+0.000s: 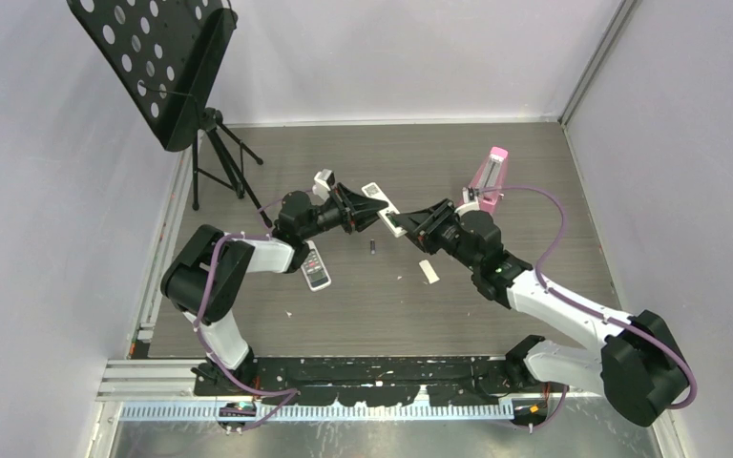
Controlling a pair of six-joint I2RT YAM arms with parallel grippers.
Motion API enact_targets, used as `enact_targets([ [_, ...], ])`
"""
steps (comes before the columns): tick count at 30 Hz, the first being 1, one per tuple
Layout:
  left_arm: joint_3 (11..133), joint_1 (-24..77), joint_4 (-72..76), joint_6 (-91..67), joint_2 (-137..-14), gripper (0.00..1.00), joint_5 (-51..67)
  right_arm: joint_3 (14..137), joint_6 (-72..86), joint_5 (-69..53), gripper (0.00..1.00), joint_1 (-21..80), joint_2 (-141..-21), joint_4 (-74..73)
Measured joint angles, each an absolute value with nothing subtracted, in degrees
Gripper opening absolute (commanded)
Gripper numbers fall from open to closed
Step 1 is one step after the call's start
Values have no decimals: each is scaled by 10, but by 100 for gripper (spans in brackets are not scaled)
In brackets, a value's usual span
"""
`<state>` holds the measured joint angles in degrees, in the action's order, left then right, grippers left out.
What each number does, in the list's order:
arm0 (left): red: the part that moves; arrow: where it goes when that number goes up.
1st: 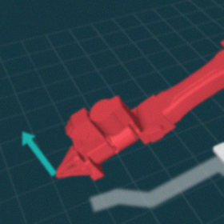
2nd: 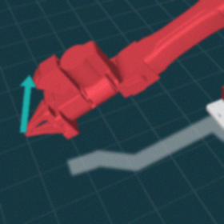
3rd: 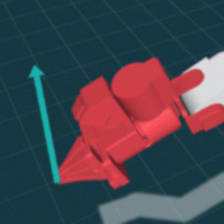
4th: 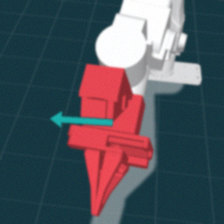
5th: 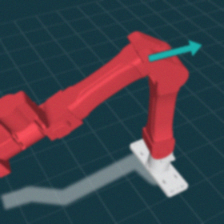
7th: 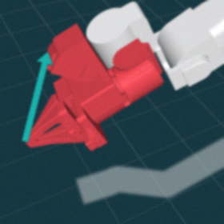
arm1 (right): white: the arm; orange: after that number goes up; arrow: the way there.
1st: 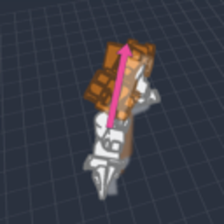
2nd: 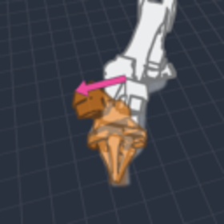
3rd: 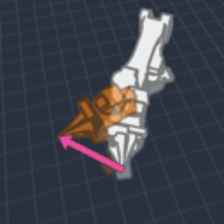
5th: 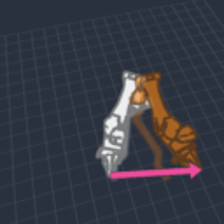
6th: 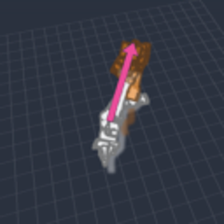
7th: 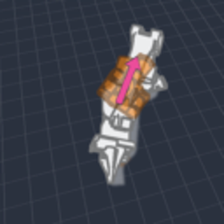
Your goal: Load the batteries into the remote control
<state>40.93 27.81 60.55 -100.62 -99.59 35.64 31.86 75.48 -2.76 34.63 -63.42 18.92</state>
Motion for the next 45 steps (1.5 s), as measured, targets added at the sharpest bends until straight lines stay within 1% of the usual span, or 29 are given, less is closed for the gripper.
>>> enact_targets([
  [7, 410, 276, 593, -987, -994, 0, 355, 319, 775, -39, 34, 339, -655, 201],
  [8, 410, 276, 590, -984, -993, 0, 355, 319, 777, -41, 36, 338, -655, 199],
  [9, 410, 277, 587, -981, -992, 0, 355, 319, 778, -42, 40, 336, -655, 197],
  [12, 415, 277, 565, -948, -976, 0, 361, 319, 775, -48, 62, 331, -651, 189],
  [13, 417, 277, 557, -934, -968, 0, 364, 318, 769, -50, 67, 329, -646, 185],
  [14, 421, 277, 541, -912, -955, 0, 369, 316, 762, -51, 72, 326, -638, 182],
  [16, 431, 277, 500, -862, -922, 0, 377, 308, 741, -51, 76, 322, -608, 177],
  [21, 460, 277, 393, -737, -844, 0, 391, 300, 699, -66, 76, 319, -529, 178],
  [23, 465, 277, 368, -700, -828, 0, 398, 301, 681, -82, 73, 318, -513, 180],
  [25, 465, 277, 349, -677, -824, 0, 404, 307, 655, -104, 65, 317, -511, 168],
  [29, 465, 277, 309, -645, -824, 0, 412, 340, 583, -161, 53, 317, -524, 104],
  [33, 464, 277, 283, -629, -817, 0, 413, 358, 524, -192, 51, 317, -522, 54],
  [38, 458, 277, 275, -623, -800, 0, 413, 359, 480, -211, 50, 317, -520, 11],
  [41, 452, 277, 275, -622, -795, 0, 414, 361, 461, -218, 48, 317, -526, -6],
  [45, 445, 277, 272, -622, -794, 0, 418, 361, 451, -230, 48, 317, -547, -3],
])
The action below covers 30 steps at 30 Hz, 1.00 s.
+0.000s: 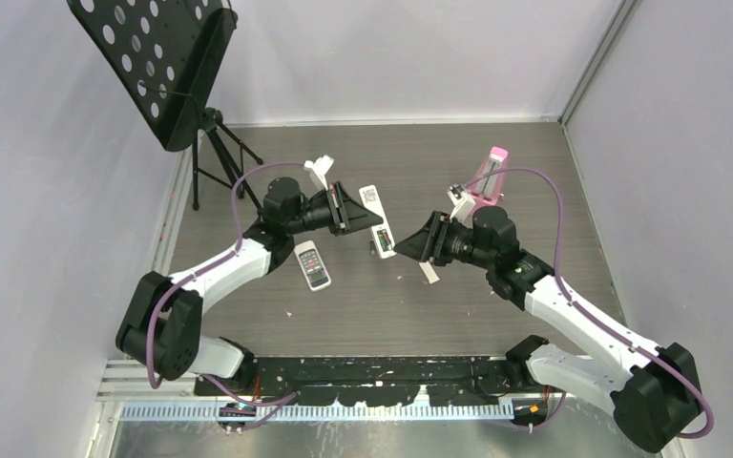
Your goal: Load the batteries into the remote control
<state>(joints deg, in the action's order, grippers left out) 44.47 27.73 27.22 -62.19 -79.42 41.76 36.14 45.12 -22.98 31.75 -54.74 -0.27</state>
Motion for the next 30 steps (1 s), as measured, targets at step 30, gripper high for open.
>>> enact_targets([
  [30, 428, 276, 289, -641, -804, 0, 400, 477, 341, -225, 17, 329, -646, -98],
])
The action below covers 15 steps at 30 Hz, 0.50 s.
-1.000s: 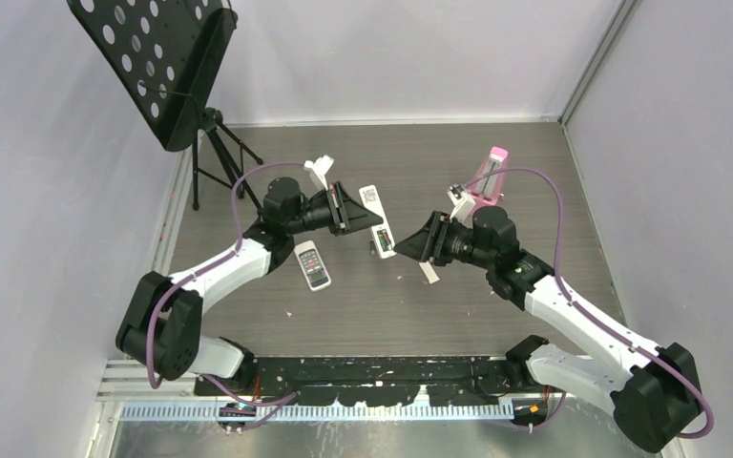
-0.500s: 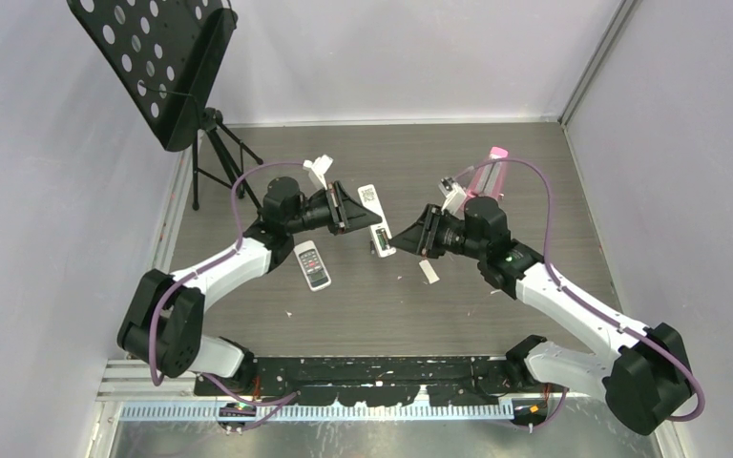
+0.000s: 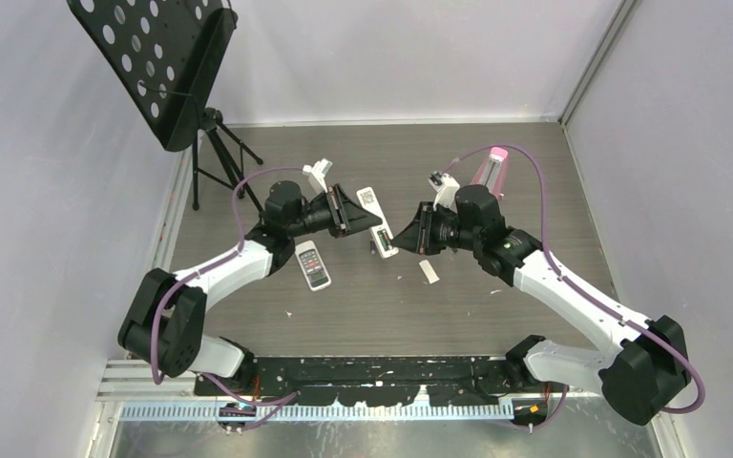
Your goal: Load the batteries into the remote control
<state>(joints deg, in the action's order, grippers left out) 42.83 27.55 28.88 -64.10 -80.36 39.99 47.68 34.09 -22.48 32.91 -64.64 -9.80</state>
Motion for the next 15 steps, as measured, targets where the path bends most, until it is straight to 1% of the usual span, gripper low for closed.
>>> enact_targets([
  [9, 427, 280, 297, -635, -819, 0, 395, 489, 313, -211, 38, 330, -667, -123],
  [12, 427, 279, 292, -628, -833, 0, 395, 490, 309, -206, 40, 333, -687, -125],
  [13, 427, 279, 288, -626, -835, 0, 396, 490, 310, -205, 39, 334, -692, -125],
  [15, 427, 279, 284, -621, -836, 0, 396, 490, 314, -204, 34, 334, -695, -123],
])
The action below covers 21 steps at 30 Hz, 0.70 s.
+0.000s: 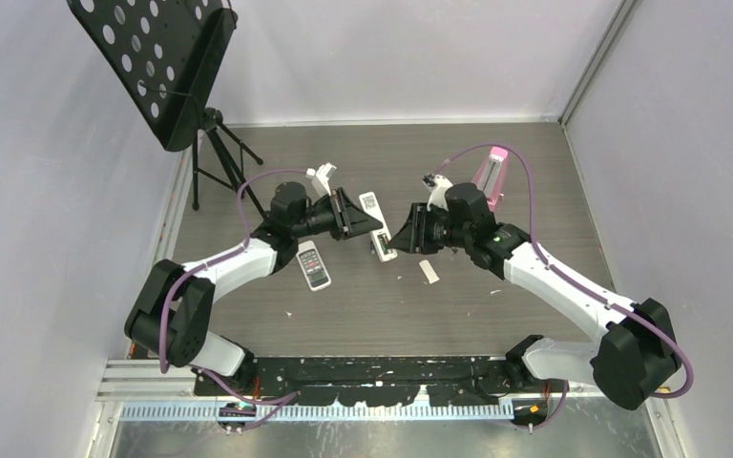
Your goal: Load the batteries into the remote control
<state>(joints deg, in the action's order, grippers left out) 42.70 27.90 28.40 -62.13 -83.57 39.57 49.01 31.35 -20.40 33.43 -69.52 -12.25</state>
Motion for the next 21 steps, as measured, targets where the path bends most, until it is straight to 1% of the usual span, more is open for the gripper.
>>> enact_targets([
  [2, 427, 279, 284, -617, -836, 0, 397, 490, 319, -201, 27, 334, -695, -116],
  [4, 427, 280, 284, -612, -836, 0, 398, 490, 324, -199, 24, 336, -696, -111],
  [9, 427, 279, 278, -601, -836, 0, 399, 492, 329, -202, 23, 339, -707, -104],
  [12, 427, 277, 269, -593, -836, 0, 398, 493, 329, -203, 25, 340, -716, -102],
  [13, 427, 277, 264, -590, -836, 0, 397, 494, 328, -202, 29, 341, -717, -103],
  [17, 430, 278, 241, -571, -835, 0, 399, 502, 326, -189, 59, 340, -719, -125],
  [18, 430, 278, 231, -562, -833, 0, 398, 503, 328, -182, 65, 340, -718, -131],
  [19, 430, 278, 221, -552, -831, 0, 395, 506, 329, -175, 68, 339, -715, -141],
  [21, 430, 278, 200, -534, -830, 0, 385, 512, 333, -154, 73, 339, -701, -165],
])
